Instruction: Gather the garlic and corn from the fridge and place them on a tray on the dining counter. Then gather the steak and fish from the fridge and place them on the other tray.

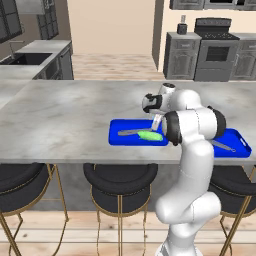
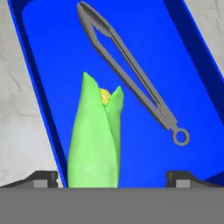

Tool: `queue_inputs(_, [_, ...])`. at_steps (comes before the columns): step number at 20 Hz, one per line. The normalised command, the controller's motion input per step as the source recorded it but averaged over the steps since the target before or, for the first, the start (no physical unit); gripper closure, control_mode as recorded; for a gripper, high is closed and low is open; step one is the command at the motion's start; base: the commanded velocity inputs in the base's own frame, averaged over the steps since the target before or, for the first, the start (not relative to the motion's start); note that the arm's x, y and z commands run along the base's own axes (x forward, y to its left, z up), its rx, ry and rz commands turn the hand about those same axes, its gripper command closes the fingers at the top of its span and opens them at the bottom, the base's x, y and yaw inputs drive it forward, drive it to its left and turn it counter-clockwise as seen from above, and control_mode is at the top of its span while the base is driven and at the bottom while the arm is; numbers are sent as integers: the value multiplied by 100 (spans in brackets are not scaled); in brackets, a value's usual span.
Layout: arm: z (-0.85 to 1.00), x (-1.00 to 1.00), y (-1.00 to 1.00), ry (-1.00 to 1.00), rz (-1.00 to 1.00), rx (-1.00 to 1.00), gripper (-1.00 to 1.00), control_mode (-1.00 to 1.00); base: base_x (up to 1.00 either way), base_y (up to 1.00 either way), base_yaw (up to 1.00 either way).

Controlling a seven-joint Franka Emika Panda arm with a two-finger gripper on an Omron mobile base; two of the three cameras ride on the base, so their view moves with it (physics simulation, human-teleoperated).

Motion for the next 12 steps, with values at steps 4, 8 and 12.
queue_inputs(4, [50,-73,0,-1,-16,0,-100,-100,0,0,0])
queue_inputs(8, [44,-94,0,-4,-27,0,-100,-100,0,0,0])
queue_inputs(12, [39,-99,3,-5,-20,0,-100,-100,0,0,0])
